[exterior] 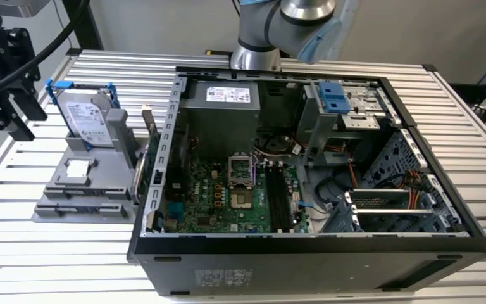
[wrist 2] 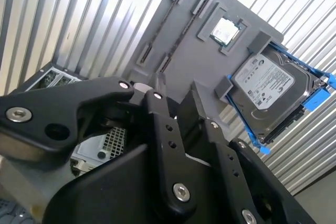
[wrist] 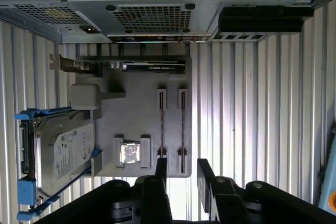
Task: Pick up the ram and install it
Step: 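Pick up the ram and move it above insertion slot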
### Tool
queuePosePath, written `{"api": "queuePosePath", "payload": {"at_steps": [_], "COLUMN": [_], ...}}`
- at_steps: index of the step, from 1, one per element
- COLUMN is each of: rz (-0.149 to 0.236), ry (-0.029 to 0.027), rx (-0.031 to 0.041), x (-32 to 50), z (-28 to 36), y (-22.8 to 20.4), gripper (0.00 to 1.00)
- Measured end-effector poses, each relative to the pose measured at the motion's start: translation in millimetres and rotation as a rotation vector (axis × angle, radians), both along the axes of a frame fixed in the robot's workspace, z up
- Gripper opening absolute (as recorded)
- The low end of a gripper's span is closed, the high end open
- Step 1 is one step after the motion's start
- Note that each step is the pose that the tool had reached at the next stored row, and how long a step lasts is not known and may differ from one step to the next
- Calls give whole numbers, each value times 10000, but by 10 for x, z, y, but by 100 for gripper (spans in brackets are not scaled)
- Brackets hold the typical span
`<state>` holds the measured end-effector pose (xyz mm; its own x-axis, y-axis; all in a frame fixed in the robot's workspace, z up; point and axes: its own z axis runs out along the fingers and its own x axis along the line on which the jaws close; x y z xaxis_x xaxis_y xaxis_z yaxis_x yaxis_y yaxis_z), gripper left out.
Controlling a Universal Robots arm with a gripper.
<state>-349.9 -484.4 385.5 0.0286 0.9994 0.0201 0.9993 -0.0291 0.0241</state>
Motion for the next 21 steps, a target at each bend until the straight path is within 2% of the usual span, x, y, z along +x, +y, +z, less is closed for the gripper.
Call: {"api": "queuePosePath", "payload": {"at_steps": [9,17,19,21], "rz": [36,352,374,385], "ry": [-1,0,-2,-2], "rx": [9,46,79,164], "x": [0,1,1,0], "z": [-4,-83,-106,-123], "y": [0,4,12,18], "gripper": [100,100,100,100]}}
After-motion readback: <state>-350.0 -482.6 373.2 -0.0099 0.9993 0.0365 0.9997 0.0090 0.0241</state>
